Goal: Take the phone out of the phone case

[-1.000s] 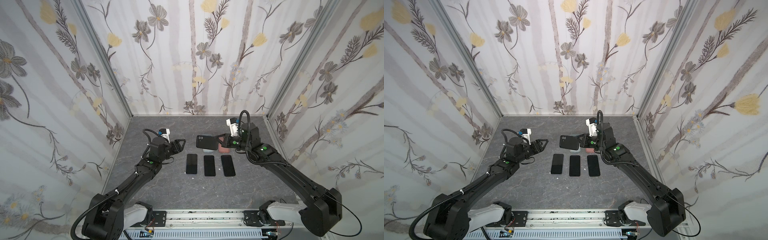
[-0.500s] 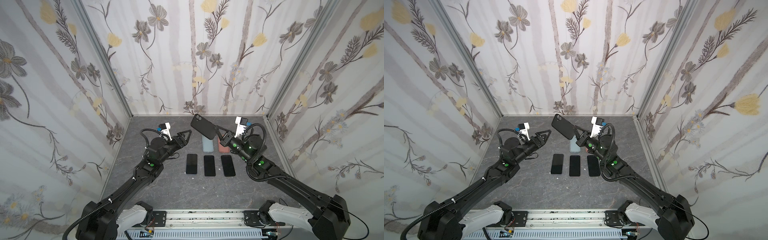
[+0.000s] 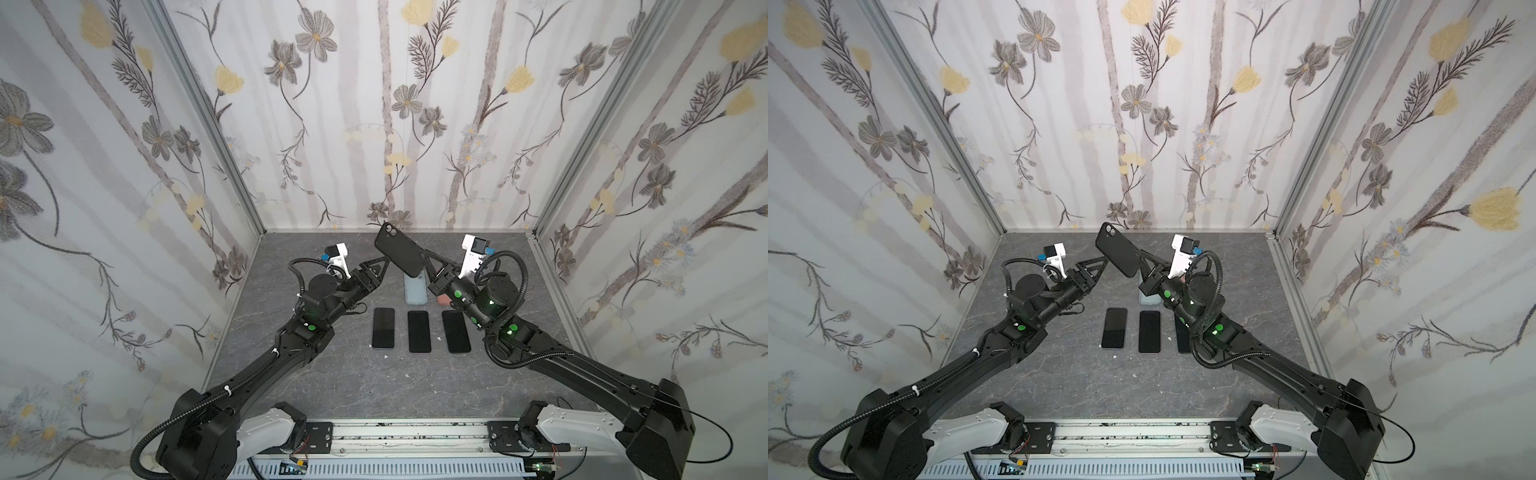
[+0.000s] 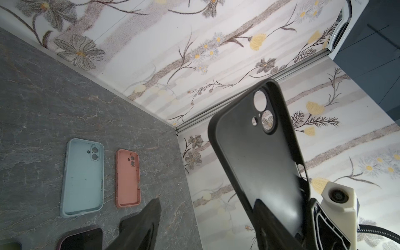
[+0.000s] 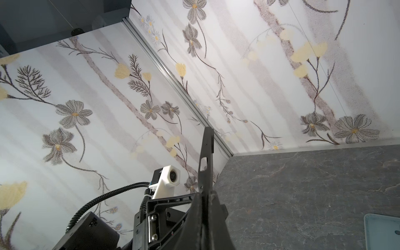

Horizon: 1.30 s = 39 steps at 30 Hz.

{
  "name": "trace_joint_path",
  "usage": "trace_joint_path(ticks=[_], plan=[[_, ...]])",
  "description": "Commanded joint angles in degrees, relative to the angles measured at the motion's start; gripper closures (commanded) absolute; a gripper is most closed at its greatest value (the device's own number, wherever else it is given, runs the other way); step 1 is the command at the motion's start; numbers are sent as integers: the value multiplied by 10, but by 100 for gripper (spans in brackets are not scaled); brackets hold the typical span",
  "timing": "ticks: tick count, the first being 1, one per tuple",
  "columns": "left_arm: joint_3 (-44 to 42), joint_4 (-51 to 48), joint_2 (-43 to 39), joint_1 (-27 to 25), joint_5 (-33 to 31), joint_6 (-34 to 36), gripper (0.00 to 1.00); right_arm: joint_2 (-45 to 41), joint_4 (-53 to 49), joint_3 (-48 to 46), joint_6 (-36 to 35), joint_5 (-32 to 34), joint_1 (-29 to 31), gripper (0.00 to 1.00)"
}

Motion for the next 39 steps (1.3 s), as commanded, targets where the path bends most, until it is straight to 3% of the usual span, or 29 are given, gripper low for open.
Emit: trace_joint_path(ticks=[1,11,21,34,39], plan=[[8,31,3,-2,-10,-16,34,4,-8,10,-46,43,22,100],[13,36,17,-11,-3,-27,57,14,-19,24,-105,86,54,100],[25,42,39,-13,16,-33,68,25,-13,23,-145,106,70,100],[18,46,35,-13,7,-27,99,33,-9,21,-154,102,71,100],[18,46,33,-13,-1,-20,100,31,-10,21,-153,92,72,100]])
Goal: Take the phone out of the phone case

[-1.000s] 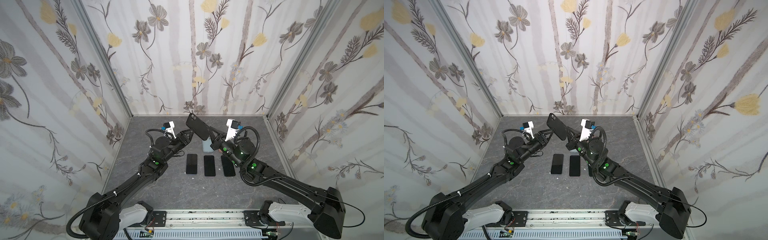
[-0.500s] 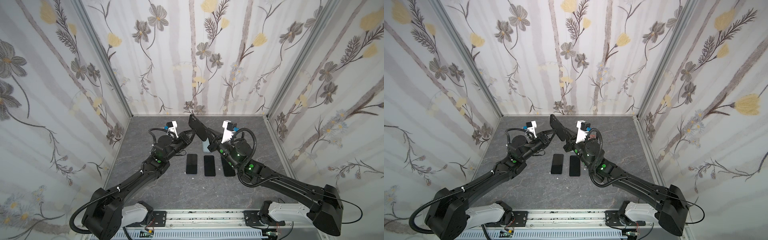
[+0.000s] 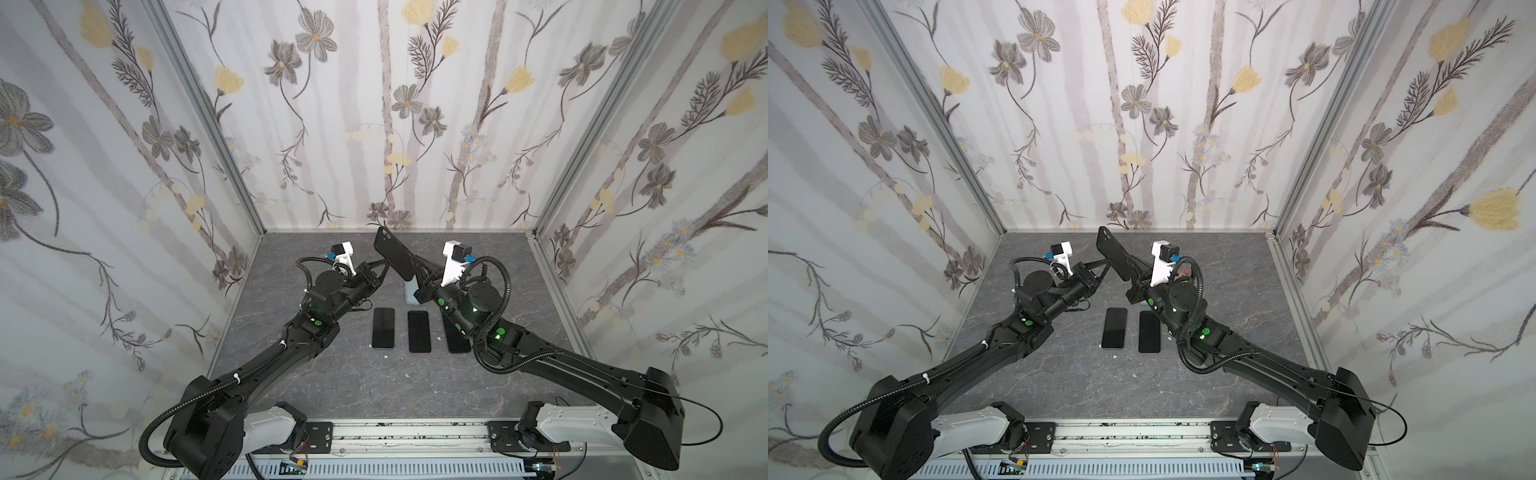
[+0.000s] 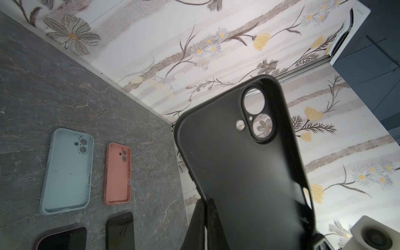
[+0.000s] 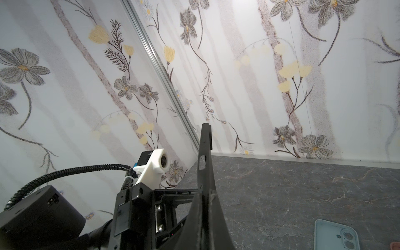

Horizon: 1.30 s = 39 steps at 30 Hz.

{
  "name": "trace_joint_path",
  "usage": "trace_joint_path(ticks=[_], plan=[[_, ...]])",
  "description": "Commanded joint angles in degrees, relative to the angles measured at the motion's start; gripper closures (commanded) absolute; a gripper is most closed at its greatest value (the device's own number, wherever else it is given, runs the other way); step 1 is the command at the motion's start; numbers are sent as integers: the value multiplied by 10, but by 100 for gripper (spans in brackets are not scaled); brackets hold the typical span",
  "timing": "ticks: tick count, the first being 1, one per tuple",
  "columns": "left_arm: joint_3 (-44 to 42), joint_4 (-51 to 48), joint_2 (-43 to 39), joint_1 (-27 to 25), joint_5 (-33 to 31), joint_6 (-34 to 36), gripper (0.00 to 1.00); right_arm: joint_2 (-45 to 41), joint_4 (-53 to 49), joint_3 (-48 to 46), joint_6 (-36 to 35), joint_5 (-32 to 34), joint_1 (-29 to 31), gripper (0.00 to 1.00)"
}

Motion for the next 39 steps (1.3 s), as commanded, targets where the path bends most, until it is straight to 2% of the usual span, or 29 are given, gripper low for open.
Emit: trace_joint_path(ticks=[1,4,7,9,12,18,26,32,35,39], plan=[[-1,28,-7,-1,-6,18,100,1,3,2,-6,-14,1,100],[-4,21,-10,0,-16,33,100,-1,4,-3,-6,-16,0,90],[0,-9,-7,2,-31,52,100,-13,14,-18,-9,-21,0,69],[7,-42,-6,2,-47,76,100,-29,8,-30,-10,-22,0,51],[30,-97,3,5,-65,119,100,-48,-11,-49,-8,-4,-3,37],[101,-216,50,23,-69,215,100,-65,-98,-57,32,6,-49,29],[177,-302,135,72,-2,285,100,-47,-238,-18,68,-68,-137,22],[248,-354,223,89,26,324,100,10,-320,40,63,-173,-180,20],[295,-386,274,92,32,350,100,46,-344,72,54,-202,-192,20],[385,-467,353,95,23,390,100,115,-430,154,36,-219,-198,20]])
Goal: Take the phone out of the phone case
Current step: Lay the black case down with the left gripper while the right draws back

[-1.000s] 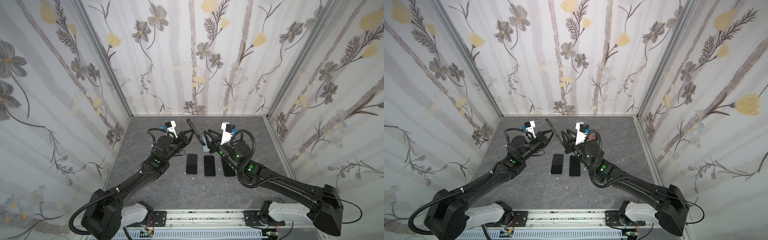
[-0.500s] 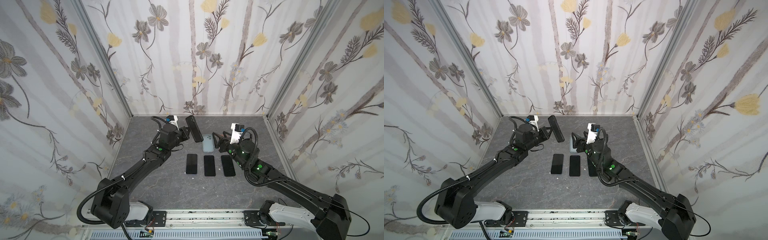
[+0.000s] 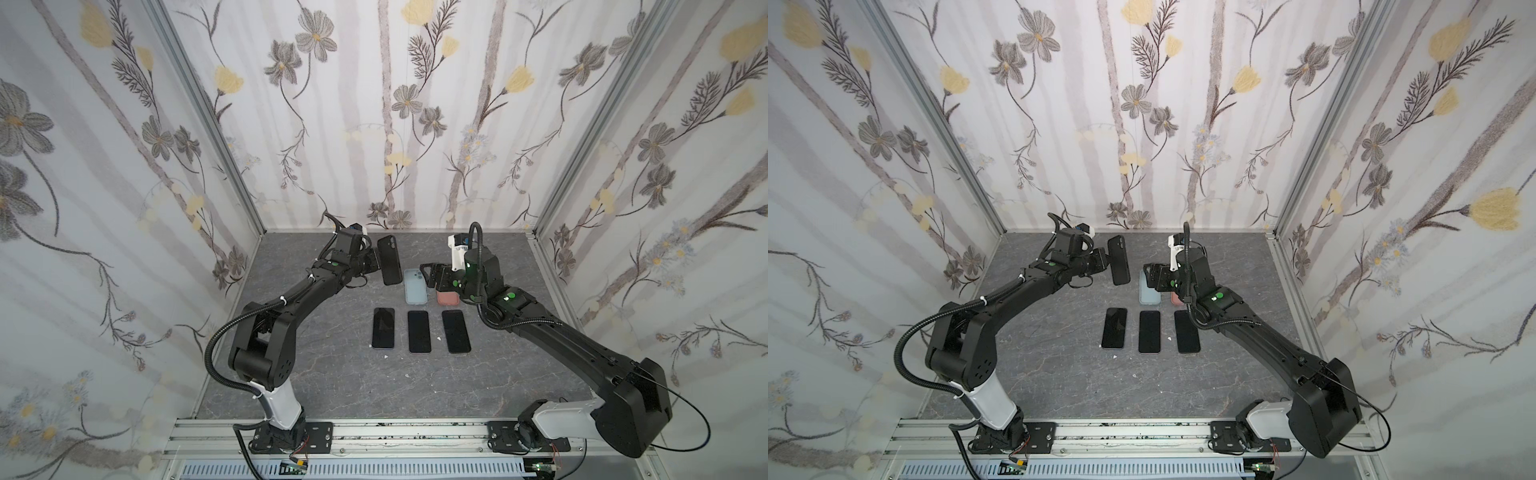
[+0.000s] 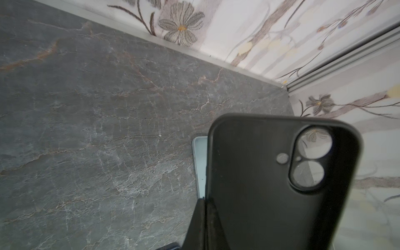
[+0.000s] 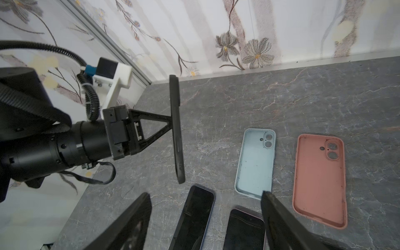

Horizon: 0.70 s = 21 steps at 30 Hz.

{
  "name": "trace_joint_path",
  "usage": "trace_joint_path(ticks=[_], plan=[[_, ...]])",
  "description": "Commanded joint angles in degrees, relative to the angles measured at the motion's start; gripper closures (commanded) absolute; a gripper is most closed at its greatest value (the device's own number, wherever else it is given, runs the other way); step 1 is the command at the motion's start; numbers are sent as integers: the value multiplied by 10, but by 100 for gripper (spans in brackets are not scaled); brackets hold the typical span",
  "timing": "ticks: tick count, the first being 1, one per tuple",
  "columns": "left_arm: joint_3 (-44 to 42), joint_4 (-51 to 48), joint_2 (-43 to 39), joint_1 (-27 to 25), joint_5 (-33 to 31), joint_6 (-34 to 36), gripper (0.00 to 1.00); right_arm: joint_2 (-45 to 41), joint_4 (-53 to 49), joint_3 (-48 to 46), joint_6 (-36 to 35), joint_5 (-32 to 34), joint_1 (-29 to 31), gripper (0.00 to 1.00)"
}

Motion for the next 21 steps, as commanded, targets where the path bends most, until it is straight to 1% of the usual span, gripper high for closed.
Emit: trace_joint_path(ticks=[1,3,6,9,16,21], plan=[[60,-84,47,2,-9,51,100,36,-78,47,-18,-31,-2,20],[92,-115,78,3,-29,62,100,58,-87,53,-19,-28,-2,20],[128,-148,113,3,-66,72,100,67,-101,52,-22,-13,-3,20],[162,-175,143,3,-85,79,100,74,-113,50,-20,-10,-9,19],[228,-228,209,3,-117,91,100,85,-131,42,-10,-11,-31,19],[258,-254,250,3,-119,90,100,94,-133,43,-8,-9,-35,18]])
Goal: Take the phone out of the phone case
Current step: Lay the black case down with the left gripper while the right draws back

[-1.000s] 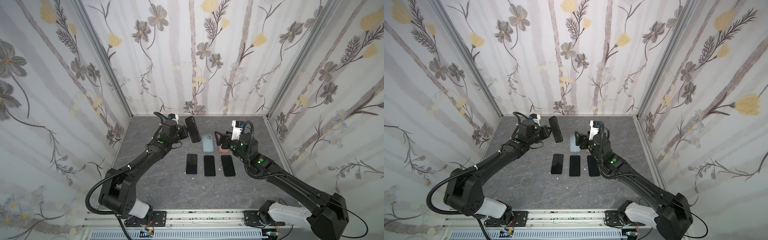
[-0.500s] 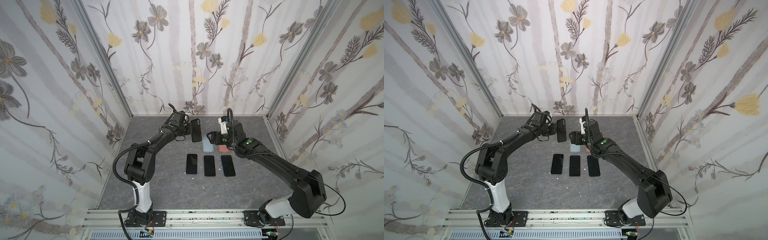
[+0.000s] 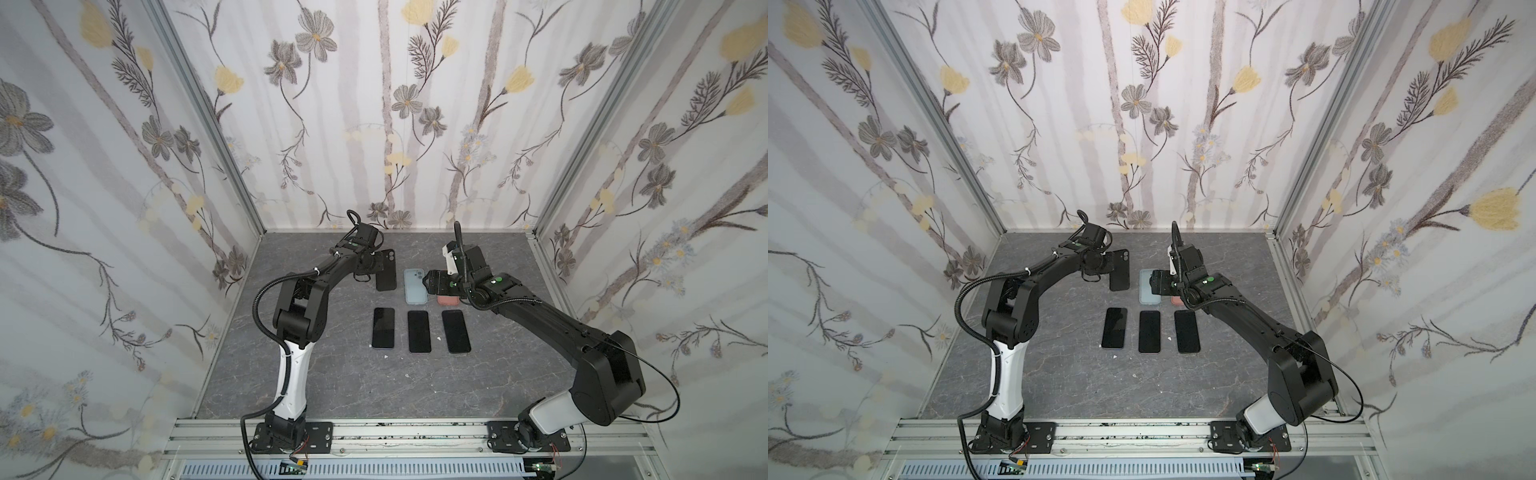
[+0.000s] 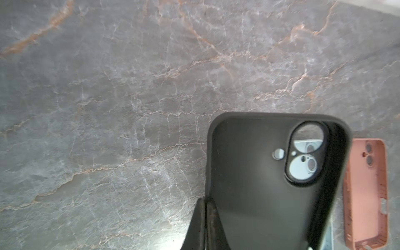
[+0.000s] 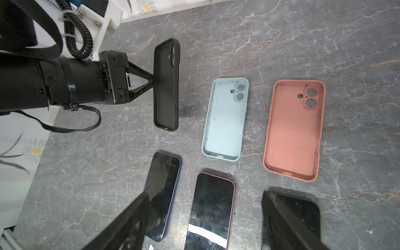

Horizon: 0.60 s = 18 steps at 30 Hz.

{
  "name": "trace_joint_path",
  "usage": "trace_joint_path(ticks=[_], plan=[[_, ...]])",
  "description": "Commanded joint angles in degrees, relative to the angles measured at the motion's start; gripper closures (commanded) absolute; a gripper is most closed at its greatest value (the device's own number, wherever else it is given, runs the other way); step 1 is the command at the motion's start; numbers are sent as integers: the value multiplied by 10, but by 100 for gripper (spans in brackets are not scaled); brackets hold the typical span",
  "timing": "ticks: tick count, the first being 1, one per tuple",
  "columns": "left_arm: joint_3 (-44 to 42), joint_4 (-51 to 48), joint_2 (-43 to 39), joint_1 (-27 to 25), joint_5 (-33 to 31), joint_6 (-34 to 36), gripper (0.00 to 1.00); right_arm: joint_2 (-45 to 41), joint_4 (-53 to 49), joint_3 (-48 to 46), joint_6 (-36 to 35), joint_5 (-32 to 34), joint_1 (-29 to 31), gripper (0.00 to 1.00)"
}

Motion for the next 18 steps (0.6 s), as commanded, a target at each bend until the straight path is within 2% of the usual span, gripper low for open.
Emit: trace_joint_path(ticks=[1,6,18], plan=[[18,-34,18,0,-14,6,100,8,1,1,5,4,0,18],[38,-62,34,-1,-45,9,100,12,2,1,6,0,0,18],[66,-84,66,-12,-42,11,100,9,3,-14,2,-2,0,18]])
